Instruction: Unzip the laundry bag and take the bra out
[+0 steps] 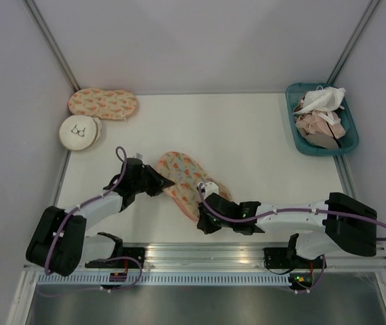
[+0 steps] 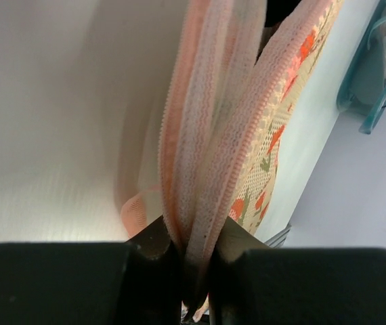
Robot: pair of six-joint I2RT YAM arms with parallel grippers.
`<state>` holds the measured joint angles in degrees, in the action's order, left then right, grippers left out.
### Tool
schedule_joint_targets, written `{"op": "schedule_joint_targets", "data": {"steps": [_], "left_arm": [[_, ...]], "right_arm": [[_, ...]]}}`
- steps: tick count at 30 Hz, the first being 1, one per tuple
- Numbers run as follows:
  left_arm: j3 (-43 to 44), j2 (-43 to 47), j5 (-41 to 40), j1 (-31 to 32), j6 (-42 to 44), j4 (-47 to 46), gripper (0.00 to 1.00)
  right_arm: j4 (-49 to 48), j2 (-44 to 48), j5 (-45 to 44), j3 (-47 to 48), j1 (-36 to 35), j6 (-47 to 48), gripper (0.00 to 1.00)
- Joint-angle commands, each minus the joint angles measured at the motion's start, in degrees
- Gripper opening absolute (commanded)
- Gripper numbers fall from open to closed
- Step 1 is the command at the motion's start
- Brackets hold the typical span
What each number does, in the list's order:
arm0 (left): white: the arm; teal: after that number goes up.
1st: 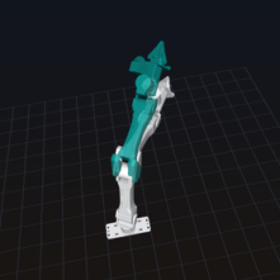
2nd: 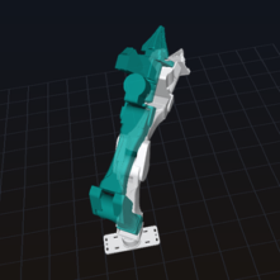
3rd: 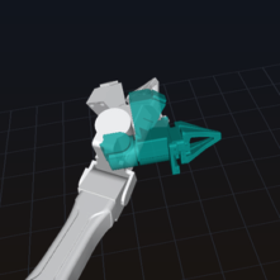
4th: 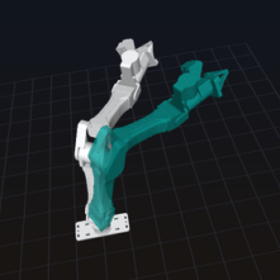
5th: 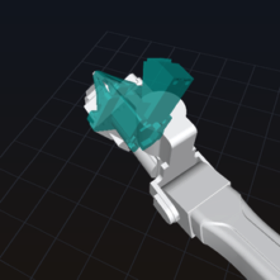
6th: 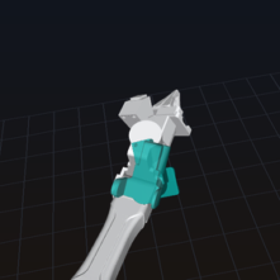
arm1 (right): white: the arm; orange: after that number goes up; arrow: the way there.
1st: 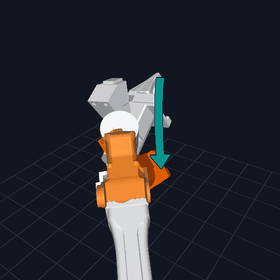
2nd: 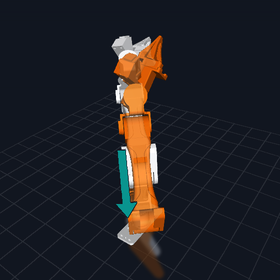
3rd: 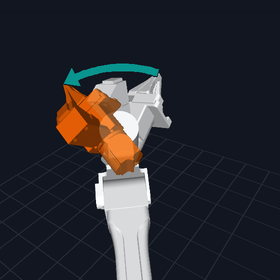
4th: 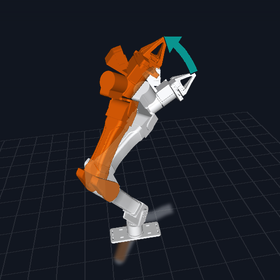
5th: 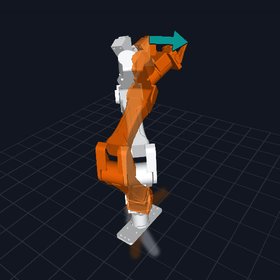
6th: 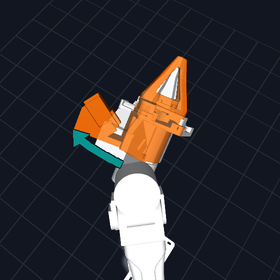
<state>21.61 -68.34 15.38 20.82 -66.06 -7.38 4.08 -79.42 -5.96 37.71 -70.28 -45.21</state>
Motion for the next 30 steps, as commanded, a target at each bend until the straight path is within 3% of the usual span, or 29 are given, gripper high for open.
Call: {"op": "schedule_joint_targets", "data": {"steps": [1, 3, 8, 13, 20, 30], "left_arm": [[6.9, -7.5, 8.9, -3.0, 9.9, -3.3, 0.17], [11.2, -11.4, 12.8, -3.8, 13.9, -3.2, 0.11], [19.3, -22.2, 22.4, -4.0, 23.1, -0.8, 0.1], [26.3, -29.4, 27.2, -4.0, 34.7, 10.6, 0.1], [31.0, -33.4, 25.9, -4.0, 39.2, 15.5, 0.1], [35.1, -35.3, 23.2, -4.0, 42.7, 19.9, 0.1]], "right_arm": [[2.3, -0.5, 2.2, -2.1, -0.6, -0.6, 0.01], [2.5, -1.2, 1.9, -2.3, -0.6, -0.7, 0.0], [9.4, -2.7, -6.9, -0.2, -0.6, -0.9, 0.0], [17.3, -4.8, -15.6, 3.2, -0.5, -1.7, 0.0], [25.1, -6.2, -23.7, 6.0, -0.4, -2.9, 0.0], [31.5, -3.2, -25.2, 5.8, -0.4, -2.9, 0.01]]}}
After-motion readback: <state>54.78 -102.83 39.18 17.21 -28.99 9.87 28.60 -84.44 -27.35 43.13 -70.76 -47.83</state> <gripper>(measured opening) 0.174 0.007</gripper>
